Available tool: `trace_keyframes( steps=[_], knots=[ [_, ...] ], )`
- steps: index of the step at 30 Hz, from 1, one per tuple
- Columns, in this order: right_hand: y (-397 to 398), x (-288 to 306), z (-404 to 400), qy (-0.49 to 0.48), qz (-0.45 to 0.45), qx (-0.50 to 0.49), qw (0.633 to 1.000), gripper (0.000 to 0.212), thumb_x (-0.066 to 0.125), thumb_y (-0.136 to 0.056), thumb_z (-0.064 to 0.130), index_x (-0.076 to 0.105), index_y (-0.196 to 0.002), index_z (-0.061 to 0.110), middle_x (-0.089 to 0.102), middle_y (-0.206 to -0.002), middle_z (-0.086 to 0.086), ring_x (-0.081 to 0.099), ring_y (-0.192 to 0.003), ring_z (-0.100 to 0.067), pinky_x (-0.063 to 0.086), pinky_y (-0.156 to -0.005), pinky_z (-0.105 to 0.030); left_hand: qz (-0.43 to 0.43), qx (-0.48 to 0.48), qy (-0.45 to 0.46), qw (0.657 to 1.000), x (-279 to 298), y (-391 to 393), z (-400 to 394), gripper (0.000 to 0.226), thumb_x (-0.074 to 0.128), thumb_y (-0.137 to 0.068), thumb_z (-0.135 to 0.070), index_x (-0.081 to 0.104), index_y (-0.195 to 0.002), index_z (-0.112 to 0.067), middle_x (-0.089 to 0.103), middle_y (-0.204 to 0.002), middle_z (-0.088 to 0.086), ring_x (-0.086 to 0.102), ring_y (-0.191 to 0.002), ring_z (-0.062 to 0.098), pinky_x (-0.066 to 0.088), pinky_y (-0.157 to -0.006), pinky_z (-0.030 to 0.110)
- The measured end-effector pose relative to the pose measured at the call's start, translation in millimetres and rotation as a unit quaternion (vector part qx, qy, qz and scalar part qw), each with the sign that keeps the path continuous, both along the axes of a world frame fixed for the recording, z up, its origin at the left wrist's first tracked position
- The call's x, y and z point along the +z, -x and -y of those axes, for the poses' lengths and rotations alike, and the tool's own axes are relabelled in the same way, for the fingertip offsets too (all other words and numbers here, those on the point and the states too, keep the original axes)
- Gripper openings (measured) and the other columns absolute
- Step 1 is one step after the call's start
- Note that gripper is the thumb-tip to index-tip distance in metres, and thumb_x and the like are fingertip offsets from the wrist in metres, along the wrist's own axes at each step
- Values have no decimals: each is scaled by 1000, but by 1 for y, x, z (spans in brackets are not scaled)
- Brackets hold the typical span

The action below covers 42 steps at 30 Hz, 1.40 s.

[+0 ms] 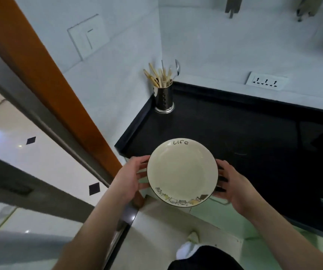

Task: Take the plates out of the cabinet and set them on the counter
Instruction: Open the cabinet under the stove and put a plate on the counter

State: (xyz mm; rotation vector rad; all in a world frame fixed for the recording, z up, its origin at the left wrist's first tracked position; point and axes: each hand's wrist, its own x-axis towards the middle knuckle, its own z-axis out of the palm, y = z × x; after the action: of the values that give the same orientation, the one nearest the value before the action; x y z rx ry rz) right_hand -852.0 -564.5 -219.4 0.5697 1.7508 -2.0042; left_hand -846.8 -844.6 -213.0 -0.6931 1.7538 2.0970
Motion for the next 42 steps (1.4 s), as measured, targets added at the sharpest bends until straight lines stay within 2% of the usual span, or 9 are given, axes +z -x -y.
trace_keyframes(
  steps=[7, 11, 17, 22, 26, 29, 33, 39, 42],
  knots=[
    [89, -10, 2, 3, 37, -1, 999, 19, 48, -97, 44, 65, -104, 37, 69, -109, 1, 73, -85, -20, 60, -63, -39, -49, -45, 89, 994, -11, 82, 1, 27, 65, -93, -13, 69, -105, -37, 74, -103, -12, 71, -92, 10, 59, -63, 29],
    [125, -22, 11, -11, 81, -8, 997, 24, 50, -96, 44, 63, -112, 33, 68, -110, 2, 70, -94, -24, 60, -64, -39, 14, 18, 57, 998, -25, 117, 2, 17, 66, -89, -15, 72, -102, -25, 77, -97, -5, 74, -86, 17, 60, -60, 35],
    [162, -52, 33, -17, 136, -35, 990, 21, 47, -97, 42, 61, -110, 31, 67, -107, 2, 67, -98, -23, 57, -75, -40, 111, 83, 9, 990, -59, 176, 17, 27, 48, -97, -31, 58, -121, -22, 65, -115, -2, 61, -109, 22, 57, -70, 39],
    [194, -73, 56, -27, 186, -83, 979, 35, 42, -101, 38, 53, -129, 21, 63, -105, -2, 61, -103, -24, 50, -92, -46, 117, 40, 7, 992, -78, 214, 34, 24, 54, -90, -33, 70, -103, -22, 72, -106, -2, 67, -100, 19, 56, -72, 39],
    [211, -84, 69, -19, 206, -103, 973, 34, 43, -100, 38, 56, -127, 20, 66, -103, -2, 63, -95, -21, 52, -79, -41, 130, 31, -5, 991, -92, 240, 42, 27, 52, -90, -35, 71, -104, -22, 74, -101, -4, 66, -100, 19, 54, -73, 40],
    [221, -93, 73, -19, 214, -128, 968, 24, 47, -99, 36, 60, -114, 24, 67, -100, -2, 63, -89, -20, 52, -80, -43, 135, 24, -31, 990, -99, 253, 45, 38, 40, -97, -37, 72, -107, -20, 69, -107, -4, 61, -102, 17, 49, -67, 37],
    [228, -100, 80, -14, 216, -160, 963, 28, 47, -99, 35, 56, -122, 22, 63, -92, 2, 61, -84, -19, 50, -82, -45, 141, 15, -43, 989, -107, 267, 50, 44, 35, -99, -39, 72, -111, -18, 67, -115, -1, 59, -105, 17, 48, -73, 39],
    [234, -101, 80, -4, 217, -179, 960, 38, 43, -101, 38, 52, -134, 20, 59, -128, -7, 58, -115, -29, 49, -92, -50, 142, -8, -24, 989, -118, 283, 52, 44, 35, -99, -40, 71, -113, -18, 64, -122, 2, 57, -111, 19, 46, -84, 44],
    [235, -102, 79, -3, 215, -182, 960, 40, 41, -102, 38, 51, -136, 20, 58, -133, -8, 56, -120, -30, 48, -98, -51, 141, -15, -19, 990, -120, 288, 51, 42, 37, -98, -40, 71, -112, -19, 65, -120, 1, 58, -108, 18, 48, -74, 40]
  ],
)
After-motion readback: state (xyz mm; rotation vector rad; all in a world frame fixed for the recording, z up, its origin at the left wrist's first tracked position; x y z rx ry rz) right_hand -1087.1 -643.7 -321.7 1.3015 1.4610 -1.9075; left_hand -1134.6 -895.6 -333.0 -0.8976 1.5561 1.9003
